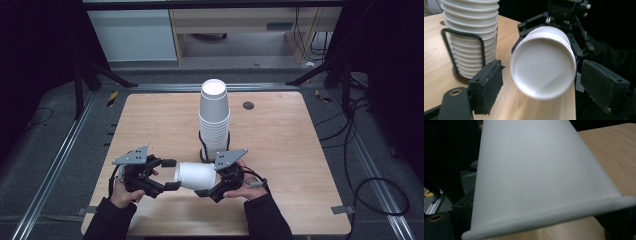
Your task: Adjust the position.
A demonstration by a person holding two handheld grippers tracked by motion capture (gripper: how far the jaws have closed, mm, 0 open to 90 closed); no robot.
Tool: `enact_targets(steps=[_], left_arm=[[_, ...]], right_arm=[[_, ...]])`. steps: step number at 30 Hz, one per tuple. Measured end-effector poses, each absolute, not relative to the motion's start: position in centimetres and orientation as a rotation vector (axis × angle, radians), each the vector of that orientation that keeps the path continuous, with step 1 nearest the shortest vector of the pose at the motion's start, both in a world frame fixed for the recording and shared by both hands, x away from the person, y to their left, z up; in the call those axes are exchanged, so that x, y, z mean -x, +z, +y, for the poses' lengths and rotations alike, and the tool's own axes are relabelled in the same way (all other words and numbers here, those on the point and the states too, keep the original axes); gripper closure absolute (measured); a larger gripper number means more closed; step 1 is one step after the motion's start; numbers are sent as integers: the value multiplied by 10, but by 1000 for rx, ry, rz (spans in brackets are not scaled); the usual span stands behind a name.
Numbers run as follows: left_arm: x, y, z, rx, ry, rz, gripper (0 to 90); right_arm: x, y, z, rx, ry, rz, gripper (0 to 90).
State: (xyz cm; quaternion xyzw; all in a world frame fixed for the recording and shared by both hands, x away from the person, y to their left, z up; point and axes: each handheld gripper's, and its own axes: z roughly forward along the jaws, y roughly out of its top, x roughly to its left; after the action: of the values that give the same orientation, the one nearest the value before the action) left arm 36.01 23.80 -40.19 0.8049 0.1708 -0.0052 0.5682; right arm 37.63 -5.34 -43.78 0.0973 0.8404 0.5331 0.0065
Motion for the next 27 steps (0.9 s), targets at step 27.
enact_targets(steps=[27], left_arm=[[-367, -431, 220, -2254, 47, 443, 137]], right_arm=[[-399, -416, -27, -62, 1041, 2824, 80]])
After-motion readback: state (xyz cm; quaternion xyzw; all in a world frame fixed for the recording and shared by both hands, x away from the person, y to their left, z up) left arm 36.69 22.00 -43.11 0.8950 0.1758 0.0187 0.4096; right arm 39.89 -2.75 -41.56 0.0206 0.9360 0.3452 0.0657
